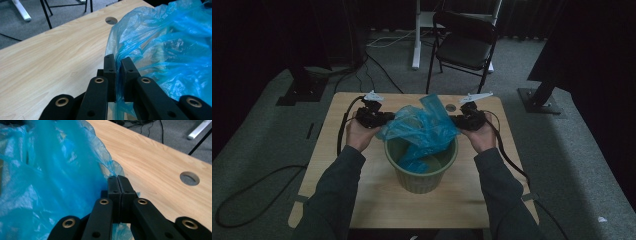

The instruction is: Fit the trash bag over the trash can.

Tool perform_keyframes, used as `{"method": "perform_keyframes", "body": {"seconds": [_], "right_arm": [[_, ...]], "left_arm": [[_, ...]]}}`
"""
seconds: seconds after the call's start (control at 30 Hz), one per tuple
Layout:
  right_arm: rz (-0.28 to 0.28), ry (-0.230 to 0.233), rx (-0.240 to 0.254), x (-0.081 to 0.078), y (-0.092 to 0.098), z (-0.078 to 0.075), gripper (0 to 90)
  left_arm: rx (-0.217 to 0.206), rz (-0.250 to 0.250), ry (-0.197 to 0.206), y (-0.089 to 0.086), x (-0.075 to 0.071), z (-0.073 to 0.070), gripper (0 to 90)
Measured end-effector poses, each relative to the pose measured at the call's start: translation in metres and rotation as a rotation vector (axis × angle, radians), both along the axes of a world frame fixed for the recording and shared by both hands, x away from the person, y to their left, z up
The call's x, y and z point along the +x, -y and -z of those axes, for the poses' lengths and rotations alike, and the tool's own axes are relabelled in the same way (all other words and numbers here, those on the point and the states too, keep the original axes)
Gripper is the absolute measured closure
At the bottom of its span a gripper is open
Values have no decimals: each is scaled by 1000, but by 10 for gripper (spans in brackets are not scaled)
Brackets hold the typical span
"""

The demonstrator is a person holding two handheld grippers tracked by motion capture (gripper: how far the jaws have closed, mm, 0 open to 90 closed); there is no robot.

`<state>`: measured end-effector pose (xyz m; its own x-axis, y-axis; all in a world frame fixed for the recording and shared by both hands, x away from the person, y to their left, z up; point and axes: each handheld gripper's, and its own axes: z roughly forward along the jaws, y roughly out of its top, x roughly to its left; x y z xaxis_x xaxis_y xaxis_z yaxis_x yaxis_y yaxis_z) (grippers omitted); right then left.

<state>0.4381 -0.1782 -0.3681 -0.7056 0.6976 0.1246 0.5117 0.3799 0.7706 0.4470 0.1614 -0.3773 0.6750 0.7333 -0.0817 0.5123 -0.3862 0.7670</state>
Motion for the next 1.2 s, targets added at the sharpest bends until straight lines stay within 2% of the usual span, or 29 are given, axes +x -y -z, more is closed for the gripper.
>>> {"method": "perform_keyframes", "body": {"seconds": [0.1,0.37,0.63,0.67,0.73,0.77,1.1,1.13,1.17,1.2], "right_arm": [[6,-12,2,0,2,5,895],[18,-43,-6,2,7,14,896],[21,-73,-5,-4,16,25,896],[17,-75,3,-7,19,27,895],[17,-74,4,-9,19,27,895],[4,-72,7,-13,21,27,895],[-23,-36,10,-30,24,21,869],[-28,-31,8,-34,26,20,854],[-28,-31,8,-34,26,20,854],[-28,-25,6,-36,27,20,807]], "left_arm": [[0,5,-33,2,4,6,836],[-4,-1,-60,2,8,15,837],[-8,11,-79,-4,1,25,832],[-26,16,-81,-7,-3,25,830],[-32,17,-80,-8,-5,25,827],[-48,26,-79,-12,-9,24,823],[-113,54,-29,-26,-35,13,780],[-125,64,-18,-27,-41,11,775],[-125,64,-18,-27,-41,11,771],[-123,68,-3,-29,-47,10,765]]}}
